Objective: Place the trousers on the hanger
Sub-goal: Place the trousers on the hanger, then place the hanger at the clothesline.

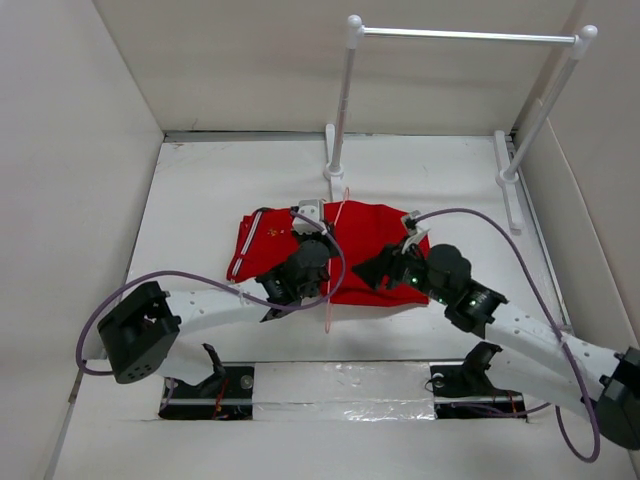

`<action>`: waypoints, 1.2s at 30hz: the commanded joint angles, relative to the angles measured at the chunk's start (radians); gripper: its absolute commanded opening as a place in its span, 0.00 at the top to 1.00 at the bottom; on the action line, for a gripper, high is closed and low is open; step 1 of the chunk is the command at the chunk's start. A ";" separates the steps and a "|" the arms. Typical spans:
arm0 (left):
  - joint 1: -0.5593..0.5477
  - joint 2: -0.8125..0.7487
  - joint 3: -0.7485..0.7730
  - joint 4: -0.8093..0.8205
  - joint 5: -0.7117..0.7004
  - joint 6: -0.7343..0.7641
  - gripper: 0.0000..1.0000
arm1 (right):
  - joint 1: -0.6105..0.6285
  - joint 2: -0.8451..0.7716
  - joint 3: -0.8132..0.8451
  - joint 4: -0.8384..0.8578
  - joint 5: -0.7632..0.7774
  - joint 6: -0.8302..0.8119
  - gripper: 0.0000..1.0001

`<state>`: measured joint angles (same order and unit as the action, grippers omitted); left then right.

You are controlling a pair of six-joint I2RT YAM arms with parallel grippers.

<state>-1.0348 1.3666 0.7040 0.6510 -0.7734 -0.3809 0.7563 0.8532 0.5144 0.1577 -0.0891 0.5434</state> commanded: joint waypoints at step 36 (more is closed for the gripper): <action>0.010 -0.057 0.394 0.023 0.169 0.114 0.62 | 0.008 0.297 0.075 0.567 -0.144 0.339 1.00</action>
<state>-1.0519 1.3472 1.0134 0.5949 -0.7063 -0.2527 0.7872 1.2209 0.5739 0.6159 -0.1352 0.8597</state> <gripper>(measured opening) 0.360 0.050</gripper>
